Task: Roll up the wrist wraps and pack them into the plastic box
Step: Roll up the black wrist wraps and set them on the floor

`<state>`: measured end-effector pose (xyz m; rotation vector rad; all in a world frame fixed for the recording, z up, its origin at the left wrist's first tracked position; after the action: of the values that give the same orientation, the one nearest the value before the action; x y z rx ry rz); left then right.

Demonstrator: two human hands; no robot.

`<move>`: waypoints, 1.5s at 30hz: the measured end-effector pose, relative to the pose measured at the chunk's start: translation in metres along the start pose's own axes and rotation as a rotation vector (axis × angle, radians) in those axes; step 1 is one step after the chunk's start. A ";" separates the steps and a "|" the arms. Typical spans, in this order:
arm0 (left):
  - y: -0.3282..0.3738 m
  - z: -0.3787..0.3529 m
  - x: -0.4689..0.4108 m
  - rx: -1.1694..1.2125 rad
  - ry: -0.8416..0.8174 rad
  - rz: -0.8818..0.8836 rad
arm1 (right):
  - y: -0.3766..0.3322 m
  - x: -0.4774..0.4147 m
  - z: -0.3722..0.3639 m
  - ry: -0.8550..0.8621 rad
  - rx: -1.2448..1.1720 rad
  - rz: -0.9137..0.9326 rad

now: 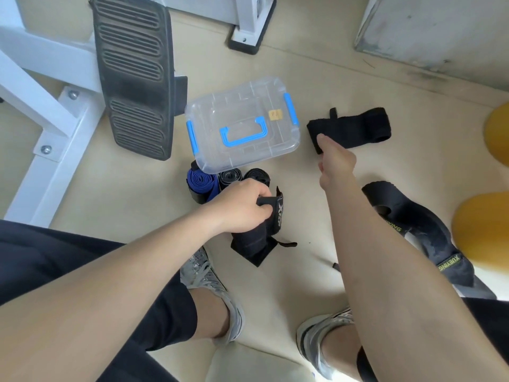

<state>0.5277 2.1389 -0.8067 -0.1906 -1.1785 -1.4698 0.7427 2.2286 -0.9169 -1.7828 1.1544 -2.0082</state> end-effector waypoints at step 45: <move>0.251 0.161 0.157 -0.416 0.466 -0.582 | -0.282 0.342 0.053 -0.172 1.231 0.718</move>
<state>0.6070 2.2021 -0.4856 0.2287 -0.5524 -2.1211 0.8011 2.1812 -0.4770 -0.7182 0.2277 -1.4638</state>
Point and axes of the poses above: each hand's wrist, its own x-axis away from the middle knuckle, its own z-axis out of the back of the hand, y = z × x, the point moved 5 cm from there along -x, towards the middle knuckle, and after that the axes turned 7 degrees about -y, right-handed, at the moved point
